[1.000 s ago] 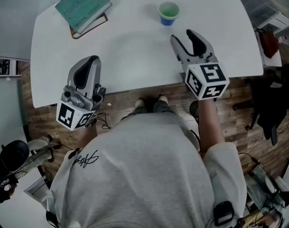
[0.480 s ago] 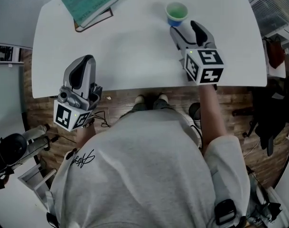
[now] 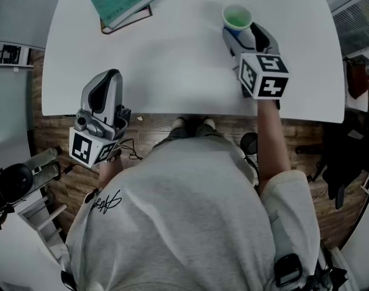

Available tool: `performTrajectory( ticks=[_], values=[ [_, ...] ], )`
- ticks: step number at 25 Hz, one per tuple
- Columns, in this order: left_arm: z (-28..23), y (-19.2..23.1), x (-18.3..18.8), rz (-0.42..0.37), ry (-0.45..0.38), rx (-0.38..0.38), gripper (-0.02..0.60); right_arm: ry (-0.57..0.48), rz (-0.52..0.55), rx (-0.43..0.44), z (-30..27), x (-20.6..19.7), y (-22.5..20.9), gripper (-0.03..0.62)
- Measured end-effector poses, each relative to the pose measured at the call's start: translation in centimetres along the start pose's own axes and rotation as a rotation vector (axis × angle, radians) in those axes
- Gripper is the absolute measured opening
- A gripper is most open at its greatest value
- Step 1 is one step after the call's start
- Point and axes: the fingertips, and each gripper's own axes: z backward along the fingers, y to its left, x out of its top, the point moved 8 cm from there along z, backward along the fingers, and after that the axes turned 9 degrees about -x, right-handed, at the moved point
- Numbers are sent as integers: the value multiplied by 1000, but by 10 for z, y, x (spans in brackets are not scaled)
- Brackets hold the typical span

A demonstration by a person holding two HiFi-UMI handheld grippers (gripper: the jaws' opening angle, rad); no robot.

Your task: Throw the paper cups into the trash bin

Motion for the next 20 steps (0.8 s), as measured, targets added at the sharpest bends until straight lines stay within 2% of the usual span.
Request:
performTrajectory(
  ticks=[9, 15, 20],
  values=[
    [1, 4, 2, -10, -5, 40, 3, 20, -15, 20, -13, -2, 0, 287],
    [3, 6, 3, -9, -6, 53, 3, 35, -18, 18, -18, -2, 0, 286],
    [5, 13, -1, 0, 7, 52, 3, 54, 4, 49, -23, -3, -1, 285]
  ],
)
